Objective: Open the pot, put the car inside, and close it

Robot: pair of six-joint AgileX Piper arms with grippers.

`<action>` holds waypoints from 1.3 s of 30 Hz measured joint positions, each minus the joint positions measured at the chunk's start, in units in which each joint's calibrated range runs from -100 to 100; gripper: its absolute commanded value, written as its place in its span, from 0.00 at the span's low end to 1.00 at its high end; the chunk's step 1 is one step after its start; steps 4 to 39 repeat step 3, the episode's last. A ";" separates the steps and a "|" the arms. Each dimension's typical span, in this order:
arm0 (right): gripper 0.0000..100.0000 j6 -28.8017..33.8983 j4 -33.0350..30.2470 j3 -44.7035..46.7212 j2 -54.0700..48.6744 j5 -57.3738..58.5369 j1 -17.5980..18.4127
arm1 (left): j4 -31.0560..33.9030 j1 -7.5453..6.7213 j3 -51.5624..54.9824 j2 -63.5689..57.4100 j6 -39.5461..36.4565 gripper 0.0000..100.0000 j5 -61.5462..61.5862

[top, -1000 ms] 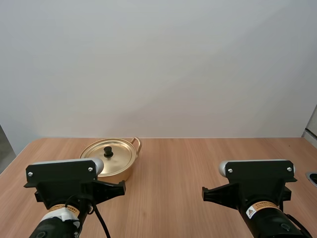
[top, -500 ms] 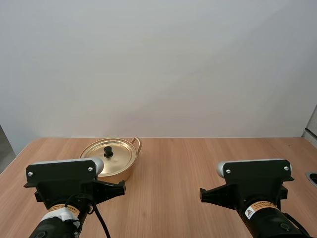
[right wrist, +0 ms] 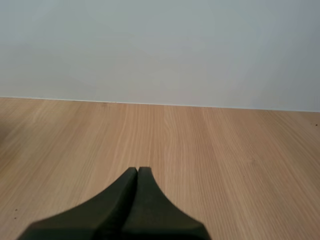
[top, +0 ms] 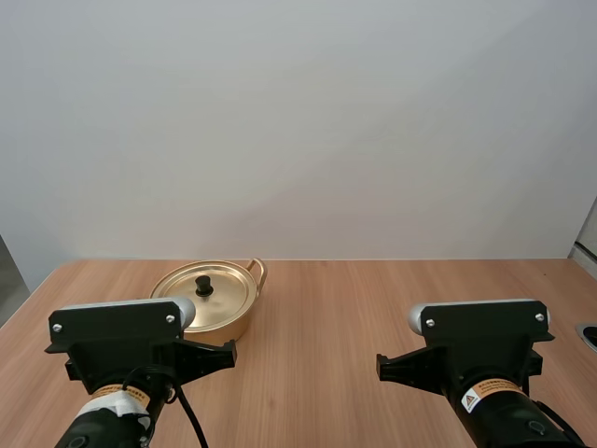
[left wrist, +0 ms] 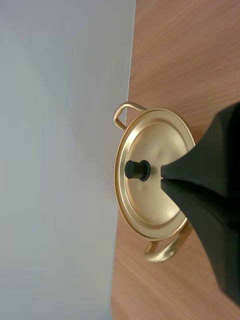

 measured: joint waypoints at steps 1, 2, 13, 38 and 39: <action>0.00 0.00 0.00 0.00 0.00 0.00 0.00 | 0.00 0.00 0.00 0.00 0.00 0.00 0.00; 0.00 0.00 0.00 0.00 0.00 0.00 0.00 | 0.00 0.00 0.00 0.00 0.00 0.00 0.00; 0.00 0.00 0.00 0.00 0.00 0.00 0.00 | 0.00 0.00 0.00 0.00 0.00 0.00 0.00; 0.00 0.00 0.00 0.00 0.00 0.00 0.00 | 0.00 0.00 0.00 0.00 0.00 0.00 0.00; 0.00 0.00 0.00 0.00 0.00 0.00 0.00 | 0.00 0.00 0.00 0.00 0.00 0.00 0.00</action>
